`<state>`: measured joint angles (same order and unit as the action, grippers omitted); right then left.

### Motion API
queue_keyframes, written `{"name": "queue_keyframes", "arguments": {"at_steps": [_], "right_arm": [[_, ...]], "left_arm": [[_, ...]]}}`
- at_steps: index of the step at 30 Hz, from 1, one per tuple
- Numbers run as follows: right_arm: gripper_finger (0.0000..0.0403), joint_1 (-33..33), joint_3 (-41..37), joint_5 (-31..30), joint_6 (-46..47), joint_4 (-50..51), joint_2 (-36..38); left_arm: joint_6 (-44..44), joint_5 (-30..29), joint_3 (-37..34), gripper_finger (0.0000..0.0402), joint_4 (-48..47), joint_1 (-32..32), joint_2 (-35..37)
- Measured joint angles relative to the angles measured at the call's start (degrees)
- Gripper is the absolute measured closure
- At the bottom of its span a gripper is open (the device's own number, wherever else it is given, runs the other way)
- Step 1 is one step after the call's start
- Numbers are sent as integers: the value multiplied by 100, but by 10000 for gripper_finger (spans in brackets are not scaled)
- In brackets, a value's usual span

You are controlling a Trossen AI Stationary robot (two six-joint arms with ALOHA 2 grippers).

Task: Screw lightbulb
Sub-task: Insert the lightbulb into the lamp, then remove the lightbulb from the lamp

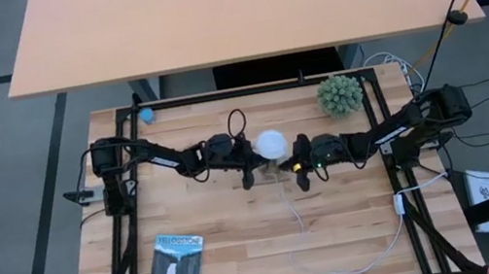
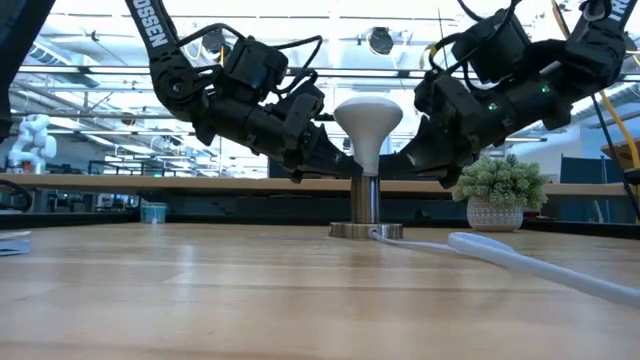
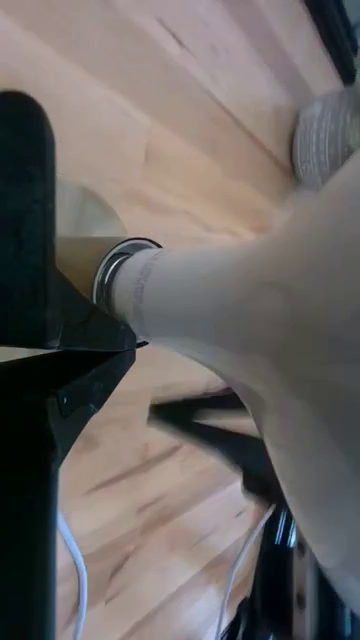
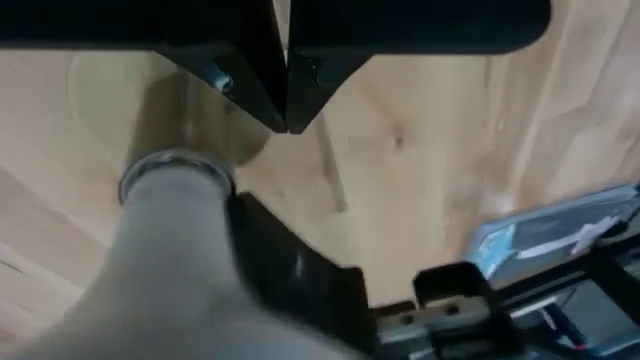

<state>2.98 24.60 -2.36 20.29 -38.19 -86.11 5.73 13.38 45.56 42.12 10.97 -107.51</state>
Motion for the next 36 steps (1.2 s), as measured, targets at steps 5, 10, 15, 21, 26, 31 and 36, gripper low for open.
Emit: {"name": "queue_keyframes", "arguments": {"at_steps": [5,10,15,21,26,31,36], "right_arm": [[403,-17,0,-4,95,154,102],[403,-10,0,-190,153,329,272],[403,-15,0,-201,156,373,328],[403,-195,0,-224,328,379,328],[403,-543,0,-693,460,365,328],[403,-801,0,-1111,602,329,328],[403,-839,-2,-1129,610,233,324]], "left_arm": [[54,284,-2,402,-70,-51,42],[62,530,-4,402,-247,-246,233],[-24,563,-4,402,-452,-374,328],[-32,422,-6,402,-963,-313,339],[-55,371,-8,402,-1174,-45,339],[-284,398,-8,402,-1191,174,559],[-443,402,-8,402,-1246,386,783]]}}
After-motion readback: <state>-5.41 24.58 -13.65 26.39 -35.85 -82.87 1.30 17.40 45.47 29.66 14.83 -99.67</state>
